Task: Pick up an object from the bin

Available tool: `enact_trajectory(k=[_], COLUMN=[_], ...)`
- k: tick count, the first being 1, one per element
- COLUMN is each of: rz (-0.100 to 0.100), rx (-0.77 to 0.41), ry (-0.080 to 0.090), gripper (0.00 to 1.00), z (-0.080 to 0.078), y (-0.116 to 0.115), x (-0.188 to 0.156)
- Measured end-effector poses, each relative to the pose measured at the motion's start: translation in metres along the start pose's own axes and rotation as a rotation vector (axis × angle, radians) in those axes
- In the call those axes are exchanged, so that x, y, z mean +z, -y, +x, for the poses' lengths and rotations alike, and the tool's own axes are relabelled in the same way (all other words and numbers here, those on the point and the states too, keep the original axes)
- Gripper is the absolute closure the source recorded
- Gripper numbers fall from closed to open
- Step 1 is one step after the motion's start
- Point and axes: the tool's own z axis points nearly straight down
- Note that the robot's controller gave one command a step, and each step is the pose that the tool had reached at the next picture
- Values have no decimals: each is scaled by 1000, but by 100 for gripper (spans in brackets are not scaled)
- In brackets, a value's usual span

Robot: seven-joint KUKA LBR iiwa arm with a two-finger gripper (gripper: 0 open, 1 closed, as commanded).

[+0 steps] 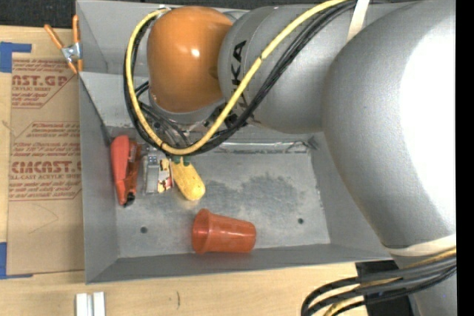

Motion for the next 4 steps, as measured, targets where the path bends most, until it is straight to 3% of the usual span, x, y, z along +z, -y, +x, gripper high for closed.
enact_trajectory(k=[1, 2, 3, 4], rz=[-1, -2, 0, -4], rx=[2, -50, -33, 147], ry=[7, 9, -1, 9], gripper=[0, 0, 0, 0], z=[-2, 8, 13, 7], y=[1, 55, 82, 99], x=[-5, 57, 86, 53])
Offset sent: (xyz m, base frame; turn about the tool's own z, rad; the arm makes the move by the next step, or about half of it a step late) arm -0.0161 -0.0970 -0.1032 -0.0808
